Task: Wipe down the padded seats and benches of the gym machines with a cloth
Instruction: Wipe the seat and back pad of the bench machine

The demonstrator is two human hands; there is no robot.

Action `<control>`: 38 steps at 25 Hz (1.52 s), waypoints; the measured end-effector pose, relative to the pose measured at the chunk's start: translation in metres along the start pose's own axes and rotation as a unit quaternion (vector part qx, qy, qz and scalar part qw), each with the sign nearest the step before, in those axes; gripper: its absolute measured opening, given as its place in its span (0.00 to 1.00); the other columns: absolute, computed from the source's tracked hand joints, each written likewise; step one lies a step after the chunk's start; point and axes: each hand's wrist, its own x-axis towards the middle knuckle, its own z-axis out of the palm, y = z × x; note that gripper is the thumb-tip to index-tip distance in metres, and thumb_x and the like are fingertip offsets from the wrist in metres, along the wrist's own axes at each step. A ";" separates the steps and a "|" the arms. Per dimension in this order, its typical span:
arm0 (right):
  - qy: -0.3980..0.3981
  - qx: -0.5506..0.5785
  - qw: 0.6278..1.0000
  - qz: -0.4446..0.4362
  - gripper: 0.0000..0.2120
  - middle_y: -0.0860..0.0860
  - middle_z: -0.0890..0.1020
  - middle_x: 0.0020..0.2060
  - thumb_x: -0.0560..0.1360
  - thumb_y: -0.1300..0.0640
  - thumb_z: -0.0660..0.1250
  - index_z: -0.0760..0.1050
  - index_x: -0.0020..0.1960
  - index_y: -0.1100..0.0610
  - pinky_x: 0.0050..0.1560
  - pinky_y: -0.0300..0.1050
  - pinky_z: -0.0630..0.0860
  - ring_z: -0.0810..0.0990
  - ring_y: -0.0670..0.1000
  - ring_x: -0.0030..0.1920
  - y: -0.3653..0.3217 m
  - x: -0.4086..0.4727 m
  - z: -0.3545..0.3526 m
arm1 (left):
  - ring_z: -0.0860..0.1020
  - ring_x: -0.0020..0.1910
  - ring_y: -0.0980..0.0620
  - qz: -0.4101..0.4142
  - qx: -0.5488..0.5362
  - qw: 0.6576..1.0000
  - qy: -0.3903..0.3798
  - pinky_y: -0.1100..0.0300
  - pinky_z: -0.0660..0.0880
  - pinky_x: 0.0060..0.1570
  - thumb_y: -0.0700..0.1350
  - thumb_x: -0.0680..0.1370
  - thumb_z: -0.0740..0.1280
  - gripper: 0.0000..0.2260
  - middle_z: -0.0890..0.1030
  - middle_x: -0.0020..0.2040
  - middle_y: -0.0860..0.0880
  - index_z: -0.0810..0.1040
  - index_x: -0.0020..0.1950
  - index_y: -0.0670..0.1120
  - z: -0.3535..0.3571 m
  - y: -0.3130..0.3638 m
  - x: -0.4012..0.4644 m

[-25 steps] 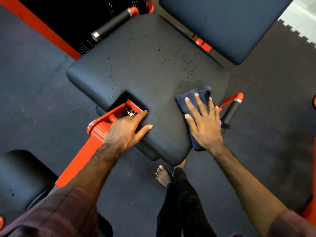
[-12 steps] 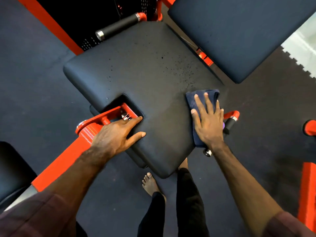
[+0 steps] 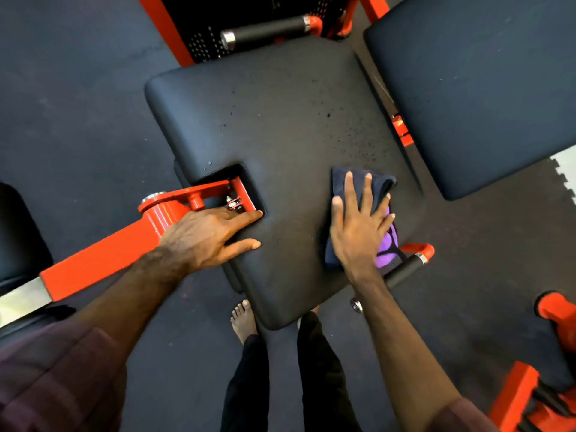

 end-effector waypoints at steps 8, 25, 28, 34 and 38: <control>-0.023 -0.062 0.982 -0.175 0.27 0.44 0.49 0.85 0.87 0.38 0.48 0.50 0.85 0.38 0.79 0.73 0.52 0.48 0.63 0.84 -0.007 -0.010 -0.004 | 0.84 0.56 0.45 -0.003 -0.011 1.000 0.000 0.48 0.84 0.45 0.72 0.82 0.50 0.32 0.85 0.59 0.49 0.71 0.78 0.56 0.001 -0.002 0.001; -0.042 -0.101 0.955 -0.277 0.28 0.47 0.47 0.86 0.87 0.39 0.49 0.49 0.85 0.38 0.79 0.75 0.49 0.46 0.66 0.84 -0.099 0.000 0.015 | 0.84 0.58 0.45 -0.006 0.003 1.000 -0.013 0.48 0.82 0.46 0.72 0.82 0.49 0.33 0.85 0.60 0.48 0.69 0.79 0.54 0.003 -0.002 0.002; -0.070 -0.131 0.922 -0.359 0.28 0.45 0.46 0.86 0.87 0.39 0.49 0.49 0.85 0.38 0.78 0.74 0.52 0.45 0.63 0.84 -0.035 -0.011 -0.009 | 0.82 0.62 0.45 -0.034 -0.009 0.999 -0.033 0.46 0.83 0.51 0.75 0.81 0.47 0.35 0.83 0.66 0.50 0.65 0.80 0.57 -0.001 0.000 0.001; -0.028 -0.051 0.983 -0.175 0.28 0.46 0.48 0.86 0.86 0.38 0.49 0.48 0.85 0.37 0.78 0.77 0.48 0.46 0.67 0.84 -0.095 0.018 0.014 | 0.75 0.73 0.47 -0.070 -0.038 0.996 -0.031 0.45 0.80 0.63 0.76 0.79 0.52 0.37 0.73 0.77 0.51 0.61 0.82 0.56 -0.004 0.003 0.000; -0.048 -0.105 0.911 -0.396 0.27 0.46 0.52 0.85 0.87 0.40 0.52 0.53 0.85 0.39 0.78 0.74 0.53 0.50 0.65 0.84 0.001 0.012 -0.005 | 0.72 0.76 0.47 -0.170 -0.060 0.983 0.021 0.46 0.79 0.63 0.74 0.78 0.61 0.42 0.70 0.80 0.50 0.56 0.85 0.54 -0.005 0.023 0.011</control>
